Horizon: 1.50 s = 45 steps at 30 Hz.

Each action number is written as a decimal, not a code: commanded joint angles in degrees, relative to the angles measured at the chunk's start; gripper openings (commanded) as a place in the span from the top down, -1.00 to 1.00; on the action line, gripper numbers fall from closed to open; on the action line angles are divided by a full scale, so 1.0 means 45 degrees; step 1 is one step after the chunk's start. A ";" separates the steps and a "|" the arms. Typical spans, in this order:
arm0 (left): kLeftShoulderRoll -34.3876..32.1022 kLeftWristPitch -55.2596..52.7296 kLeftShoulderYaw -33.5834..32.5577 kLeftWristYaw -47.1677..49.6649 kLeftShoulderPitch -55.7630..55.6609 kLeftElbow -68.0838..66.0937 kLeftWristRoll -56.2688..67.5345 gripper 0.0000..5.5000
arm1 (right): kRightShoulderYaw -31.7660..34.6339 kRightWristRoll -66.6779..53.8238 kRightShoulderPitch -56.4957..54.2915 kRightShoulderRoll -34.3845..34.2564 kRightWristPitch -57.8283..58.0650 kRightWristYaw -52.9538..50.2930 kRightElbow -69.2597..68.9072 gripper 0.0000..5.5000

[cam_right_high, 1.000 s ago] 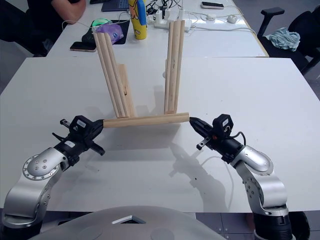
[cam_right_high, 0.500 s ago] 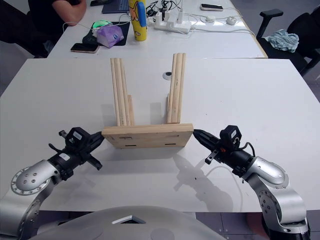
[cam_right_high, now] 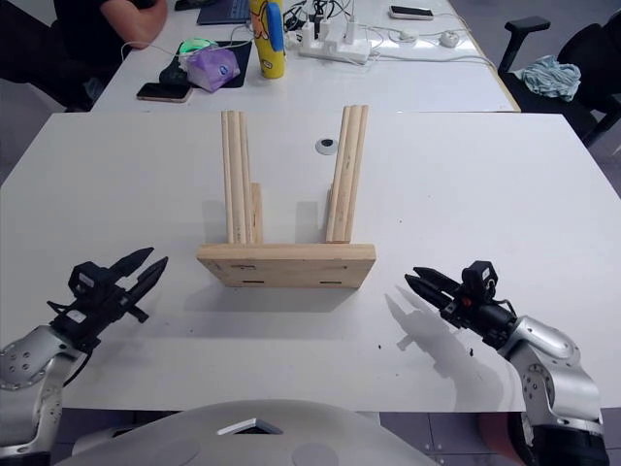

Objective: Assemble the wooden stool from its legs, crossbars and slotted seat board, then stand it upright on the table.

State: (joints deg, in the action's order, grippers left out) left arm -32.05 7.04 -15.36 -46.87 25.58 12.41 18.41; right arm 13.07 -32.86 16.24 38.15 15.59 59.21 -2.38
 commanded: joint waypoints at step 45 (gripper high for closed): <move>-0.1480 0.1043 0.3599 -0.4599 -0.5167 -0.3506 -0.0022 0.20 | -0.3607 0.2127 -0.4407 0.0113 -0.0776 0.2764 0.1189 0.32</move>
State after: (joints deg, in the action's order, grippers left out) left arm -38.77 12.44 0.70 -67.61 3.11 -4.16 17.99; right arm -3.29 -22.93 -2.53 38.44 11.82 71.18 3.15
